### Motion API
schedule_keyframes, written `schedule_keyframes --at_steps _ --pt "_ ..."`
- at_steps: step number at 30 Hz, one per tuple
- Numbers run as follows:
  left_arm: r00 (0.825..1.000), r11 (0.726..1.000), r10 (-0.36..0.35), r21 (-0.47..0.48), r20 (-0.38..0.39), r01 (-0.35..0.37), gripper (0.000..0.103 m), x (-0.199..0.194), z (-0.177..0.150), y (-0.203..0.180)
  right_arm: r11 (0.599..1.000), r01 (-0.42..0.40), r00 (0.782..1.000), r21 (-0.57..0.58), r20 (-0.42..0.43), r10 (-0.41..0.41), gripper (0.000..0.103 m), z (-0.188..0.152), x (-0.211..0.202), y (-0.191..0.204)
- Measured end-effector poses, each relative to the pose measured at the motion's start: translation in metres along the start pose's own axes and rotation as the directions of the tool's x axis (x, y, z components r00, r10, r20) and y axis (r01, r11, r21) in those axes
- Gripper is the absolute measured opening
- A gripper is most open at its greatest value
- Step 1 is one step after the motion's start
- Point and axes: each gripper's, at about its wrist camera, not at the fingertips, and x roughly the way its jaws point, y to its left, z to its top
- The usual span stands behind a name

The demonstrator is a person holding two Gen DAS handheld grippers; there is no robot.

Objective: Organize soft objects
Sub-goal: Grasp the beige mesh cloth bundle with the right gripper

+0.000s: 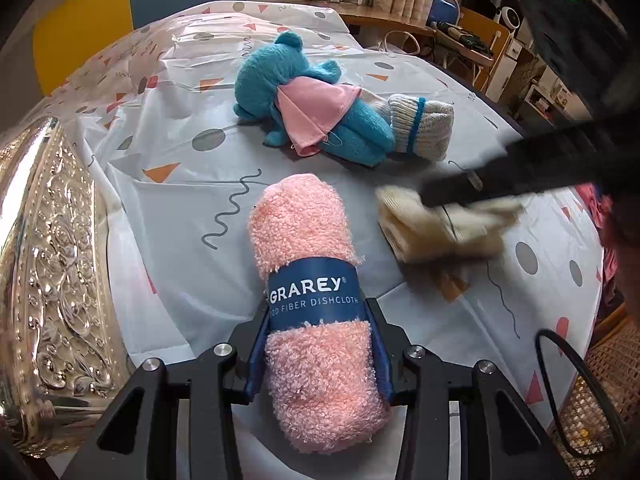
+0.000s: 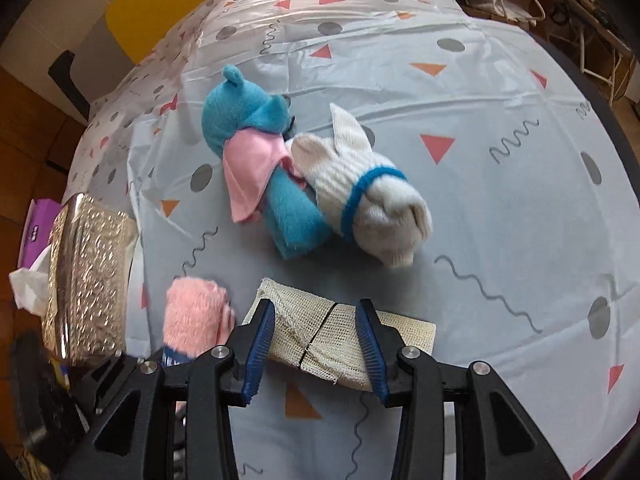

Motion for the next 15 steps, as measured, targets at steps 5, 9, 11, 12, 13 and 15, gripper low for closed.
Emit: schedule_keyframes --at_steps 5,9,11,12,13,15 --pt "1.000 1.000 -0.003 -0.006 -0.006 0.003 0.044 0.000 0.002 0.003 0.989 0.023 0.998 -0.146 -0.056 -0.031 0.046 -0.032 -0.016 0.009" --pt "1.000 1.000 -0.008 -0.009 -0.010 0.008 0.044 -0.003 0.004 0.007 0.903 0.131 0.986 -0.410 -0.045 -0.163 0.061 -0.051 -0.022 0.032" --pt "1.000 1.000 -0.008 -0.007 -0.012 0.007 0.044 -0.004 0.004 0.007 0.835 0.159 0.971 -0.528 -0.068 -0.228 0.064 -0.060 -0.017 0.044" --pt "1.000 1.000 -0.007 -0.008 -0.012 0.007 0.044 -0.003 0.005 0.006 0.789 0.185 0.959 -0.585 -0.068 -0.275 0.066 -0.064 -0.013 0.050" --pt "1.000 1.000 -0.006 -0.007 -0.011 0.006 0.044 -0.003 0.005 0.006 0.742 0.205 0.947 -0.638 -0.063 -0.315 0.067 -0.068 -0.008 0.055" --pt "1.000 1.000 -0.006 -0.004 -0.011 0.006 0.044 -0.003 0.005 0.005 0.669 0.244 0.920 -0.702 -0.050 -0.388 0.067 -0.071 0.003 0.061"
